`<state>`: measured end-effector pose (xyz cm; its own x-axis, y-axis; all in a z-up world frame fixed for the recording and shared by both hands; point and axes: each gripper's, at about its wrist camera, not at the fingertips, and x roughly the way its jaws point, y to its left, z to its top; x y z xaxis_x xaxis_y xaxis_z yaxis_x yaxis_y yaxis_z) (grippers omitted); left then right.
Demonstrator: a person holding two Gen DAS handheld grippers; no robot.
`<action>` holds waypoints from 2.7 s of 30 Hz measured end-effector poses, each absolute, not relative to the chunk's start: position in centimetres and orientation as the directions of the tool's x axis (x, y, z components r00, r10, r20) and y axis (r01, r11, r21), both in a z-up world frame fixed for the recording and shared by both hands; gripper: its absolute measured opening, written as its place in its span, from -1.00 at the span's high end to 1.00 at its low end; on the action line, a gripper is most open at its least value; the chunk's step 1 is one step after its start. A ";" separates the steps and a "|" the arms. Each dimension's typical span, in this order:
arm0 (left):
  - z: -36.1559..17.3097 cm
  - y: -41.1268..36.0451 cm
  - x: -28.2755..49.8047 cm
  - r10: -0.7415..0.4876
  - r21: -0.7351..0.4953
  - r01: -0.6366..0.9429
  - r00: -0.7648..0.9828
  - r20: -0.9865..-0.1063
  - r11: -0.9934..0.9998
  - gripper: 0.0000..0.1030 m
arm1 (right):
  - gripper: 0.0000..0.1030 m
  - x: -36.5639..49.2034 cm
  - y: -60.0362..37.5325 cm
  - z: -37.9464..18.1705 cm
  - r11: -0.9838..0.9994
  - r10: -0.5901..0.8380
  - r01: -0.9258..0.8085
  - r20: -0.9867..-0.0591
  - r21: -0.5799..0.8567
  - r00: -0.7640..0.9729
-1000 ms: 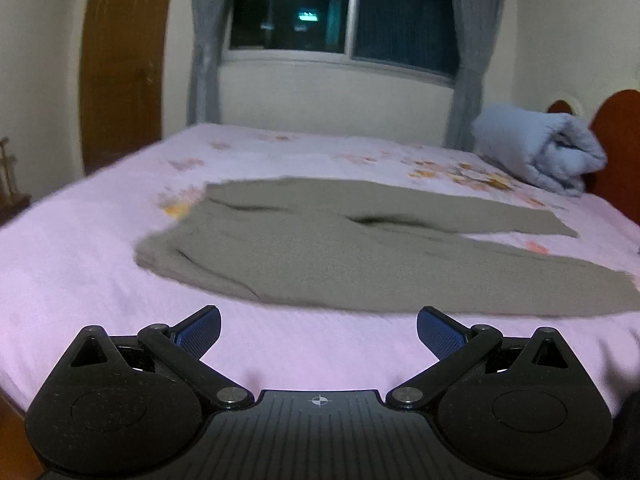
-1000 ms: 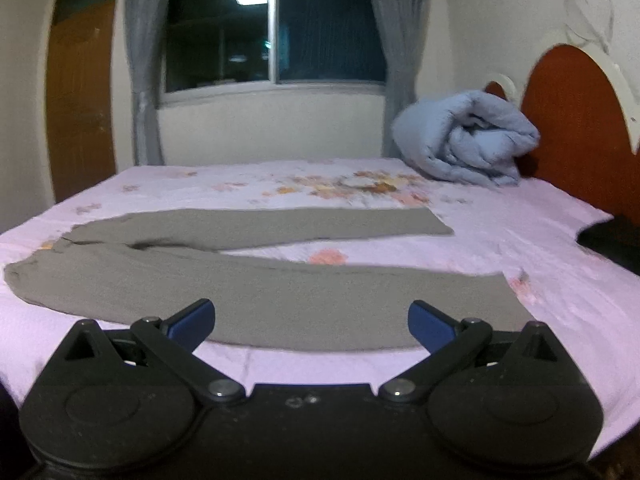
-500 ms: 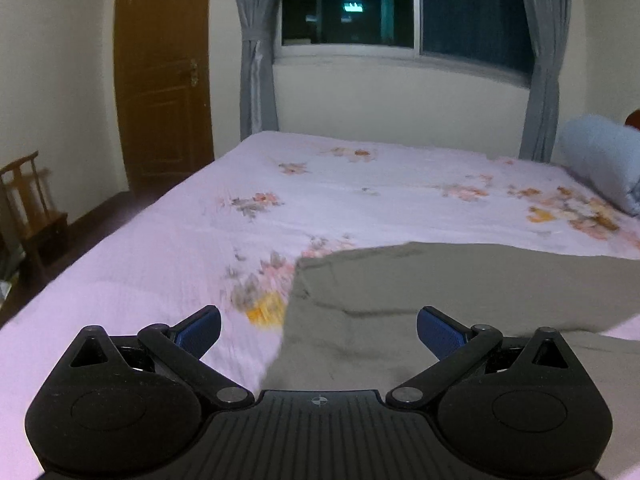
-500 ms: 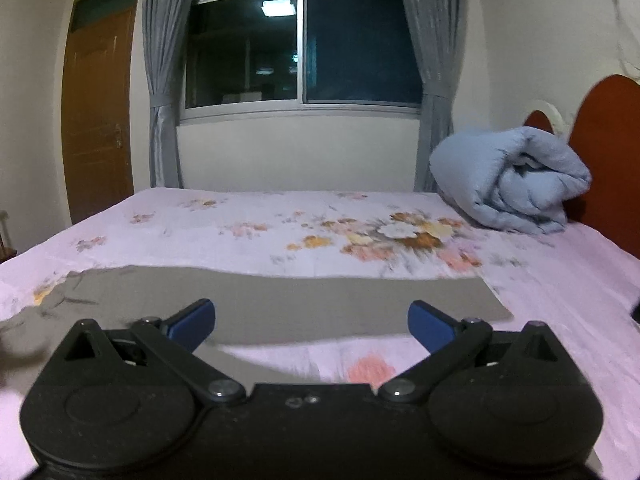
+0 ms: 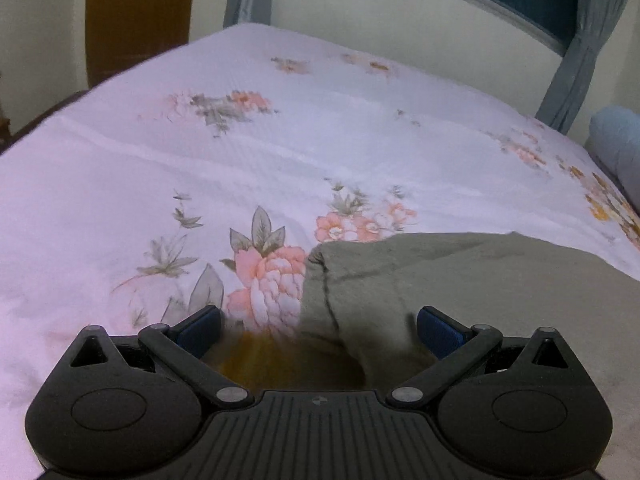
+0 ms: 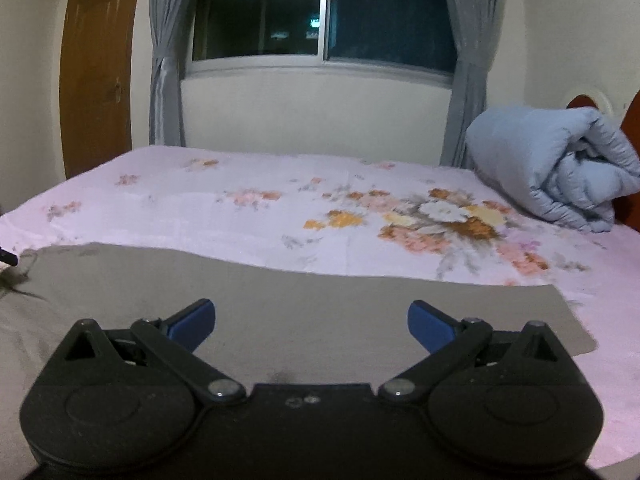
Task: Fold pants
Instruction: 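Move the left gripper toward the sweatpants leg cuffs while the right gripper approaches the pants, then grasp the sweatpants leg cuffs with the left gripper and lift them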
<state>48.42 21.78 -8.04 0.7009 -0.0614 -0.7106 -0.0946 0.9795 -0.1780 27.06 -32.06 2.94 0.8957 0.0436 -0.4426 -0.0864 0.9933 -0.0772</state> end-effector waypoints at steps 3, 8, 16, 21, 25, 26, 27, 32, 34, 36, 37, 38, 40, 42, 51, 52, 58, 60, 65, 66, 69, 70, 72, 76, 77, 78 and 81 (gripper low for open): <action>-9.2 22.0 49.7 -0.136 -0.209 -0.020 0.698 -0.703 0.978 -0.99 | -0.89 28.2 -31.7 2.3 0.992 0.056 -0.101 -0.449 -0.075 0.892; -10.3 21.7 51.0 -0.229 -0.206 0.117 0.688 -0.689 0.972 -0.99 | -0.89 29.3 -32.2 2.0 0.994 0.043 -0.083 -0.442 -0.071 0.896; -10.9 22.3 51.1 -0.302 -0.283 0.143 0.678 -0.671 0.948 -0.83 | -0.89 28.8 -32.6 1.7 0.995 0.020 -0.062 -0.449 -0.078 0.893; -9.9 24.1 50.2 -0.450 -0.446 0.188 0.655 -0.607 0.875 -0.43 | -0.89 28.6 -32.4 2.0 0.994 0.023 -0.066 -0.446 -0.082 0.895; -9.7 26.5 49.2 -0.534 -0.606 0.185 0.706 -0.466 0.773 -0.21 | -0.89 28.2 -31.9 2.0 0.991 0.029 -0.082 -0.440 -0.103 0.897; -9.6 27.1 48.7 -0.557 -0.650 0.198 0.722 -0.409 0.734 -0.14 | -0.89 28.1 -31.8 2.0 0.991 0.032 -0.087 -0.443 -0.106 0.896; -9.9 27.7 48.4 -0.585 -0.699 0.207 0.728 -0.358 0.685 -0.13 | -0.89 28.1 -31.6 1.9 0.990 0.032 -0.089 -0.445 -0.109 0.895; -11.7 27.8 49.0 -0.586 -0.727 0.139 0.701 -0.408 0.672 -0.13 | -0.89 28.4 -31.3 1.2 0.990 0.031 -0.090 -0.457 -0.110 0.889; -12.2 28.0 49.4 -0.611 -0.766 0.134 0.696 -0.379 0.628 -0.13 | -0.89 28.6 -31.1 1.0 0.990 0.035 -0.094 -0.463 -0.104 0.886; -12.5 28.4 49.8 -0.626 -0.807 0.134 0.707 -0.330 0.576 -0.13 | -0.89 28.6 -30.8 0.9 0.989 0.040 -0.101 -0.462 -0.109 0.886; -12.7 28.4 50.2 -0.622 -0.809 0.121 0.707 -0.337 0.575 -0.13 | -0.89 28.6 -30.7 0.8 0.989 0.043 -0.104 -0.463 -0.108 0.886; -12.9 28.2 50.7 -0.612 -0.796 0.098 0.697 -0.374 0.598 -0.13 | -0.89 28.6 -30.6 0.8 0.989 0.045 -0.105 -0.463 -0.106 0.885; -13.0 27.4 51.7 -0.580 -0.741 0.060 0.665 -0.470 0.669 -0.13 | -0.89 28.7 -30.6 0.7 0.988 0.048 -0.109 -0.465 -0.105 0.884; -12.5 26.5 52.0 -0.558 -0.696 0.079 0.664 -0.498 0.714 -0.13 | -0.89 28.8 -30.8 0.6 0.989 0.043 -0.103 -0.469 -0.104 0.882; -6.9 26.1 49.5 -0.573 -0.642 0.216 0.703 -0.421 0.736 0.75 | -0.89 31.0 -31.2 1.4 0.984 0.090 -0.156 -0.504 -0.089 0.859; -6.2 26.0 49.1 -0.578 -0.641 0.230 0.708 -0.405 0.732 0.75 | -0.89 32.1 -31.2 1.7 0.980 0.113 -0.182 -0.518 -0.084 0.848; -4.7 26.3 47.6 -0.572 -0.640 0.233 0.721 -0.391 0.732 0.76 | -0.52 39.7 -30.8 1.4 0.920 0.227 -0.373 -0.618 -0.116 0.753; -4.9 26.4 47.5 -0.572 -0.642 0.228 0.718 -0.396 0.732 0.76 | -0.22 42.5 -30.5 0.8 0.895 0.252 -0.428 -0.653 -0.124 0.715; -5.9 26.3 47.8 -0.562 -0.642 0.203 0.711 -0.423 0.740 0.76 | 0.19 47.4 -29.6 -1.1 0.822 0.314 -0.552 -0.694 -0.142 0.647; -6.1 26.2 48.0 -0.559 -0.639 0.200 0.710 -0.428 0.743 0.76 | 0.23 48.0 -29.5 -1.5 0.808 0.316 -0.571 -0.709 -0.147 0.630; -6.9 26.2 48.5 -0.557 -0.640 0.189 0.705 -0.440 0.744 0.75 | 0.35 49.8 -29.3 -2.9 0.758 0.315 -0.634 -0.767 -0.152 0.560; -7.1 26.2 48.7 -0.554 -0.639 0.183 0.703 -0.446 0.747 0.75 | 0.36 50.1 -29.3 -3.2 0.743 0.318 -0.652 -0.777 -0.151 0.543; -7.4 26.1 48.9 -0.546 -0.636 0.169 0.700 -0.460 0.753 0.76 | 0.65 50.1 -29.3 -3.2 0.726 0.325 -0.671 -0.785 -0.150 0.527; -6.9 25.8 48.7 -0.558 -0.638 0.187 0.698 -0.448 0.747 0.76 | 1.00 49.0 -29.2 -2.4 0.714 0.315 -0.674 -0.775 -0.187 0.548; -6.5 25.7 48.5 -0.568 -0.639 0.205 0.698 -0.436 0.741 0.75 | 1.00 48.4 -29.2 -1.9 0.714 0.316 -0.671 -0.765 -0.198 0.562; -6.2 25.7 48.3 -0.574 -0.638 0.216 0.697 -0.430 0.739 0.75 | 1.00 48.1 -29.3 -1.5 0.716 0.320 -0.668 -0.757 -0.201 0.570; -4.8 25.8 47.3 -0.591 -0.632 0.247 0.691 -0.416 0.735 0.76 | 1.00 46.3 -29.5 0.4 0.718 0.328 -0.659 -0.727 -0.223 0.603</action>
